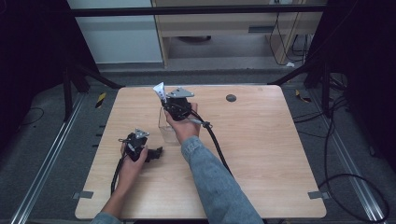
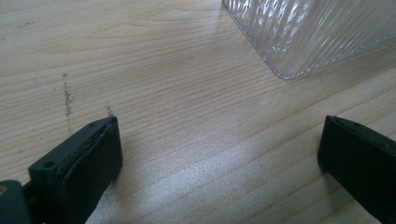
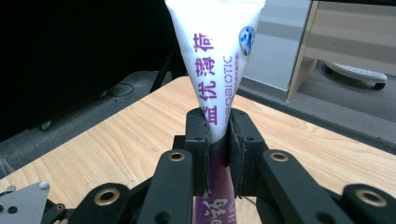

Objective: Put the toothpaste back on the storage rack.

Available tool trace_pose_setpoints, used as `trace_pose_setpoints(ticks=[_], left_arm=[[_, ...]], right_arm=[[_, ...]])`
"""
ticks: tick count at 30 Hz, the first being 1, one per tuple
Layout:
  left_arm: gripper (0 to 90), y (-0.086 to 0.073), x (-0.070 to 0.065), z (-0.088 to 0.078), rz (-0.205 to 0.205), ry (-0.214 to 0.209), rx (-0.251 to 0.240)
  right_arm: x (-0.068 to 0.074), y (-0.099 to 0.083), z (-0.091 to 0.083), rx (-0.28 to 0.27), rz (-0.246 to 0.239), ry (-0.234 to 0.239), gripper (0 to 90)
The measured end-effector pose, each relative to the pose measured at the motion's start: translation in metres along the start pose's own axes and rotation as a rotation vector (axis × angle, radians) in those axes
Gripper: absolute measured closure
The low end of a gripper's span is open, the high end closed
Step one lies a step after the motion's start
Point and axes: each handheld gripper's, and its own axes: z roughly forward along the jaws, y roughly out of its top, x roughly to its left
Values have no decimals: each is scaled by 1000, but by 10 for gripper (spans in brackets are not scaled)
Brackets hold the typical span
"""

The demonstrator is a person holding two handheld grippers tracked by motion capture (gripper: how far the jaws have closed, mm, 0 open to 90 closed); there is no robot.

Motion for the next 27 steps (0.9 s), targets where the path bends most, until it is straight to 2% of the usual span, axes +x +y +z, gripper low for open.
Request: trace_pose_setpoints(ticks=[14, 27], left_arm=[[0, 0, 0, 0, 2, 0, 2], [0, 0, 0, 0, 3, -1, 3]], right_arm=[[7, -7, 5, 35, -27, -6, 793], [4, -20, 8, 78, -12, -16, 793]])
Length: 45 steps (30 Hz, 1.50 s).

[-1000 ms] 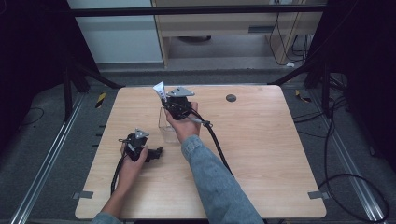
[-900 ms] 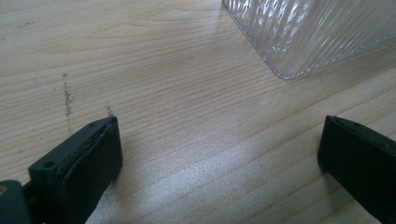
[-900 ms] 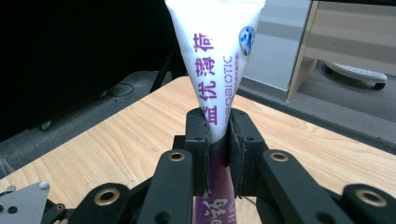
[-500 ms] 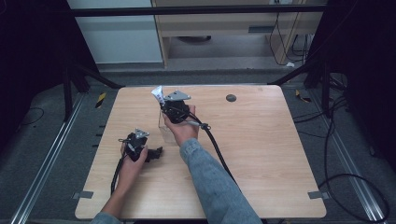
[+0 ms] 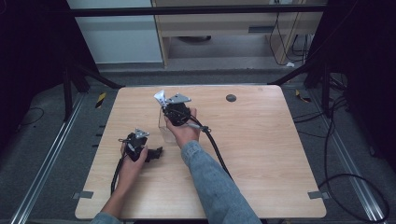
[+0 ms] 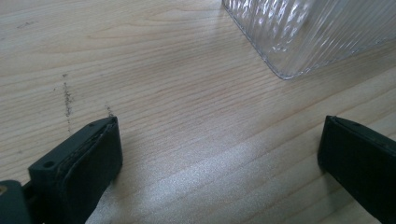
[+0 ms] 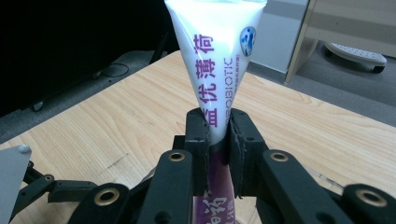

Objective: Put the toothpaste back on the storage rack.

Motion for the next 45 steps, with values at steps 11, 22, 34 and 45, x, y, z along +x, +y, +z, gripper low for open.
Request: trace_pose_setpoints(ticks=[11, 22, 34, 45], left_arm=[[0, 0, 0, 0, 0, 0, -1], [0, 0, 0, 0, 0, -1, -1], [0, 0, 0, 0, -2, -1, -2], [0, 0, 0, 0, -2, -1, -2]], right_arm=[[1, 1, 0, 17, 13, -7, 793], [4, 0, 4, 37, 15, -13, 791], [6, 6, 8, 79, 11, -24, 787], [3, 8, 11, 100, 21, -20, 785]])
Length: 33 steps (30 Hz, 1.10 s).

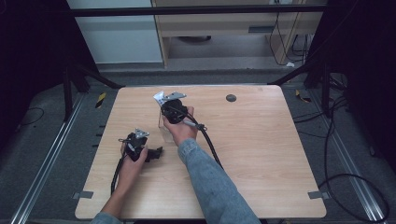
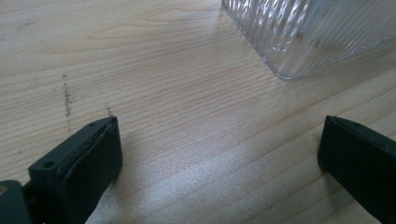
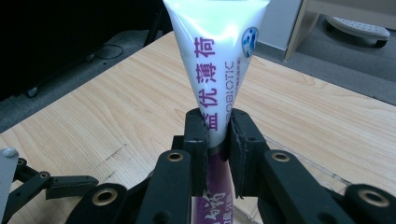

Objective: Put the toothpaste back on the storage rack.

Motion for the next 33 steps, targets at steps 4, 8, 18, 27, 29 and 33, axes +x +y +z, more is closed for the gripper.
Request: trace_pose_setpoints(ticks=[4, 8, 18, 27, 29, 33], left_arm=[[0, 0, 0, 0, 0, 0, 0], [0, 0, 0, 0, 0, 0, 0], [0, 0, 0, 0, 0, 1, 0], [0, 0, 0, 0, 0, 1, 0], [0, 0, 0, 0, 0, 0, 0], [0, 0, 0, 0, 1, 0, 0]], right_arm=[[0, 0, 0, 0, 4, 4, 784], [0, 0, 0, 1, -2, 2, 784], [0, 0, 1, 2, 4, 6, 781], [0, 0, 0, 3, -1, 4, 768], [1, 0, -1, 6, -4, 6, 760], [1, 1, -5, 12, -32, -2, 759]])
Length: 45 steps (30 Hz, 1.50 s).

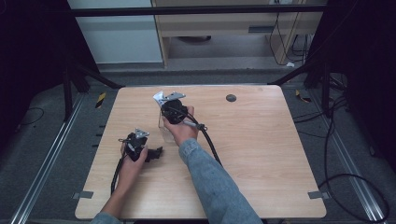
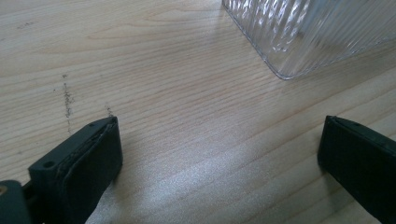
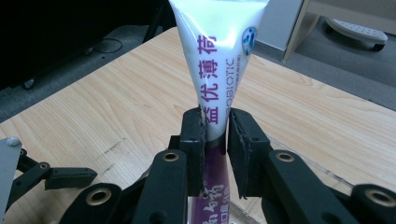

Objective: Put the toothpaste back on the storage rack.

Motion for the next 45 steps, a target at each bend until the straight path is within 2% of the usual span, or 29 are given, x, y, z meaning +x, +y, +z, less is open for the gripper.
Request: trace_pose_setpoints(ticks=[6, 29, 45], left_arm=[[0, 0, 0, 0, -1, 0, 0], [0, 0, 0, 0, 1, 0, -1], [0, 0, 0, 0, -2, 1, -3]], right_arm=[[-3, 1, -6, 3, -14, -2, 741], [-9, 6, -24, 0, -2, 17, 743], [-15, 14, -45, 18, -51, 38, 746]])
